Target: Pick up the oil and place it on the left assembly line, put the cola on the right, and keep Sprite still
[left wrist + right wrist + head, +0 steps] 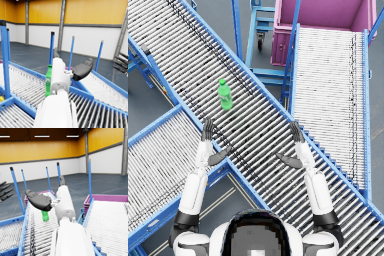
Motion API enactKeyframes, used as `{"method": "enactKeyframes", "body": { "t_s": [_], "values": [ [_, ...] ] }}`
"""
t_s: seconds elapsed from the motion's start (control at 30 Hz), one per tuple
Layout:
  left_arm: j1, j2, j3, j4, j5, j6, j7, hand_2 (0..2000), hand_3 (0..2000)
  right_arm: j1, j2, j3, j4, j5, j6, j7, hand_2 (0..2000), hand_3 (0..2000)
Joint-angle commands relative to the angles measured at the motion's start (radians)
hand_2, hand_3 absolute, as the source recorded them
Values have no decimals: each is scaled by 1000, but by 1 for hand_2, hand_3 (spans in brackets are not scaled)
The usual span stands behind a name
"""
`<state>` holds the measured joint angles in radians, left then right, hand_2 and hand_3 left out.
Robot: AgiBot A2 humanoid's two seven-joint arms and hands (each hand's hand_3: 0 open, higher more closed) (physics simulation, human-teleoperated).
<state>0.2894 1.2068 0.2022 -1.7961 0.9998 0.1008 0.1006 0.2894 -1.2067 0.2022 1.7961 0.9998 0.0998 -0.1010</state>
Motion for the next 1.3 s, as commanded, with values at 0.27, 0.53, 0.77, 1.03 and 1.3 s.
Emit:
{"method": "enactKeyframes", "body": {
  "t_s": [0.27, 0.53, 0.77, 1.03, 1.3],
  "values": [
    [0, 0, 0, 0, 0, 0, 0, 0, 0, 0, 0, 0, 0, 0, 0, 0, 0, 0],
    [0, 0, 0, 0, 0, 0, 0, 0, 0, 0, 0, 0, 0, 0, 0, 0, 0, 0],
    [0, 0, 0, 0, 0, 0, 0, 0, 0, 0, 0, 0, 0, 0, 0, 0, 0, 0],
    [0, 0, 0, 0, 0, 0, 0, 0, 0, 0, 0, 0, 0, 0, 0, 0, 0, 0],
    [0, 0, 0, 0, 0, 0, 0, 0, 0, 0, 0, 0, 0, 0, 0, 0, 0, 0]
  ]
}}
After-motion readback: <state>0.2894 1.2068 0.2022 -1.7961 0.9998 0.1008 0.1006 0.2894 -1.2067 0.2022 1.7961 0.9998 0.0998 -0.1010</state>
